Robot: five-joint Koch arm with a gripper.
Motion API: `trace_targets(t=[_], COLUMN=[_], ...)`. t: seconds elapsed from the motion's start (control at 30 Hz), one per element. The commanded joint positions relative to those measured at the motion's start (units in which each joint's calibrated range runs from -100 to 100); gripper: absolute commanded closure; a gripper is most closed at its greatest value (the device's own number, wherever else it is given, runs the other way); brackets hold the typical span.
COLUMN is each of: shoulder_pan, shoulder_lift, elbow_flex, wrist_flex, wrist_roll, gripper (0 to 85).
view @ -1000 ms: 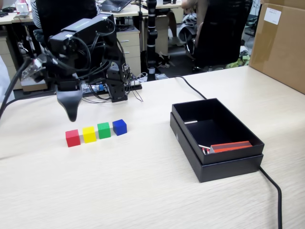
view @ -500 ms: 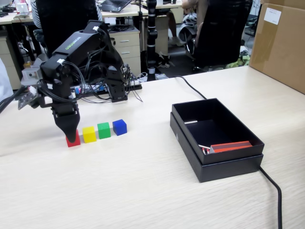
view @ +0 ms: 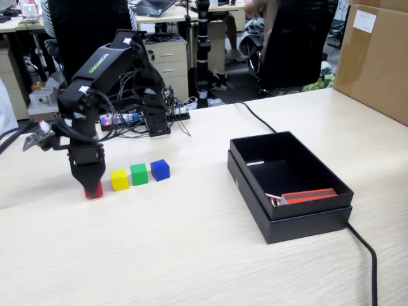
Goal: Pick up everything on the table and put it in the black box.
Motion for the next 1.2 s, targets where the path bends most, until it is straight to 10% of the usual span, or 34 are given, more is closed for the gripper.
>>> trace_targets(t=[0.0,0.47,1.0,1.07,1.17], shoulder_pan=[3.03,31.99,34.63,34.63,34.43], shoulder_lift=[-14.67,-9.17,28.13,29.27,26.4], elbow_flex=[4.74,29.31,38.19,36.56,36.83], wrist_flex=[0.18,-10.45,-10.45,-10.54,-10.54], wrist_roll=[1.61,20.27,23.05,23.05,23.0], gripper=[84.6,84.6,84.5,63.0,57.6])
